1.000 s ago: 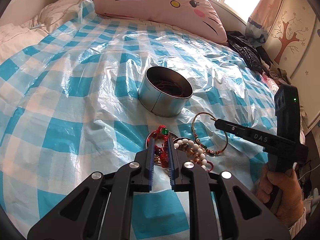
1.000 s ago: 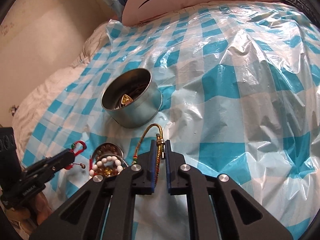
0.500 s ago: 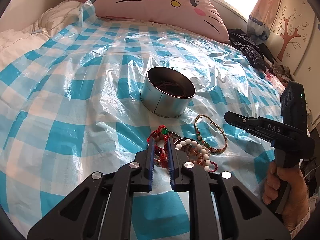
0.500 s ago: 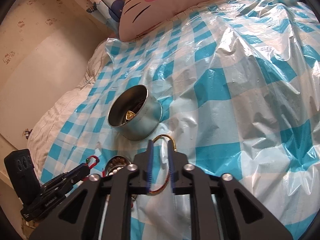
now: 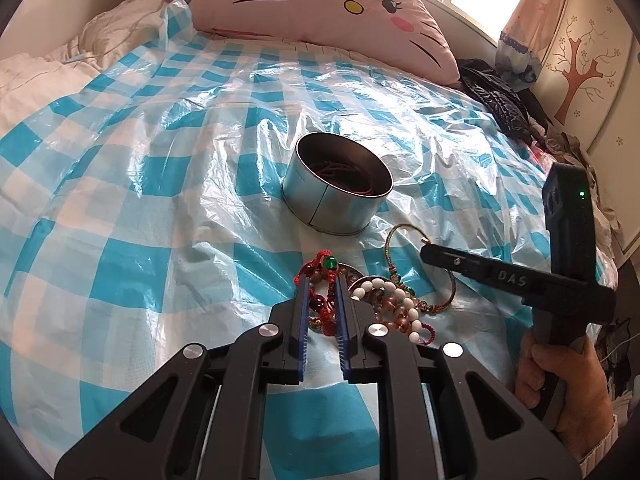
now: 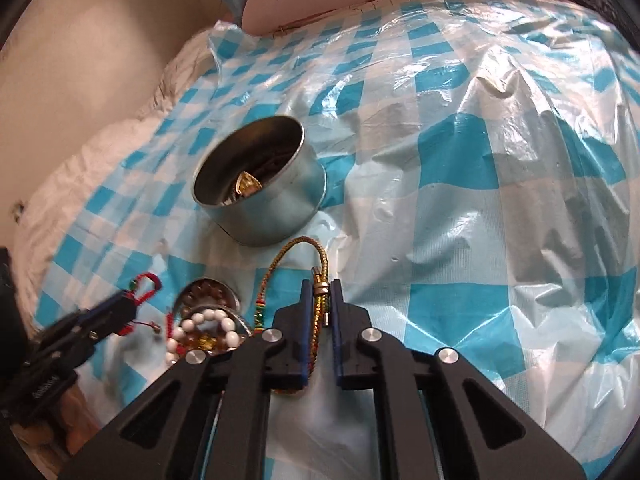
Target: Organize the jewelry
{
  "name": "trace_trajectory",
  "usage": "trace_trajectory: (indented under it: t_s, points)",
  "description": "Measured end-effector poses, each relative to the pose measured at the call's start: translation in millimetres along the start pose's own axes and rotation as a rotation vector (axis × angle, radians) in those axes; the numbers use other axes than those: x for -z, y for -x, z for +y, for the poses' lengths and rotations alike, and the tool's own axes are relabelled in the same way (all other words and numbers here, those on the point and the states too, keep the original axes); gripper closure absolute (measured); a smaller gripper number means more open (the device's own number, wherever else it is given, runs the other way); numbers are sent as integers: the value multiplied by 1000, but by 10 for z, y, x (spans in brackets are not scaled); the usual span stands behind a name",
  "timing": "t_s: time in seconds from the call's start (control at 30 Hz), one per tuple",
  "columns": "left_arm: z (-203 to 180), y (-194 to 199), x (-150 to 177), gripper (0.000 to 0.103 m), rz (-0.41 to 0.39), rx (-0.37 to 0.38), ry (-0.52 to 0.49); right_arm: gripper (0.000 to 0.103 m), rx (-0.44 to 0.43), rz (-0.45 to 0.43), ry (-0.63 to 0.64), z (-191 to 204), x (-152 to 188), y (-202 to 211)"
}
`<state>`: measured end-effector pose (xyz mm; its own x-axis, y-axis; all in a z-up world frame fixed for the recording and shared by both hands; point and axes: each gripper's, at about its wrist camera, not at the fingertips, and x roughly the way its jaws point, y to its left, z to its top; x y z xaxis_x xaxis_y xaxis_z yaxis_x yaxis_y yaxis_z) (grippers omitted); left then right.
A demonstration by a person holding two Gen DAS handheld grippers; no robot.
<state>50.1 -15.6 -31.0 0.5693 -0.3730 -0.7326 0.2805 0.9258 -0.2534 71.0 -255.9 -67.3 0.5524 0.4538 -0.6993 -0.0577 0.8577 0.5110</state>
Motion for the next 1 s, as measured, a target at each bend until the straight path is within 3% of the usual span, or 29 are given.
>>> trace_trajectory:
  t_s: [0.2, 0.5, 0.67, 0.73, 0.83, 0.9, 1.0]
  points:
    - [-2, 12, -1, 91, -8, -2, -3, 96, -158, -117, -71, -63, -32, 283]
    - [-37, 20, 3, 91, -16, -18, -21, 96, -278, -193, -82, -23, -85, 452]
    - [-64, 32, 2, 91, -24, -24, -34, 96, -297, -201, -83, -13, -98, 459]
    - [-65, 35, 2, 91, -24, -23, -34, 96, -265, -183, -80, -12, -99, 423]
    - [-65, 38, 2, 91, -25, -22, -30, 92, -127, -130, -71, -23, -86, 311]
    - [-57, 37, -3, 91, -24, -19, -24, 51, -11, -106, -49, -17, -74, 241]
    - [-47, 33, -3, 91, -21, -16, -19, 48, 84, -62, -3, 8, -58, 121]
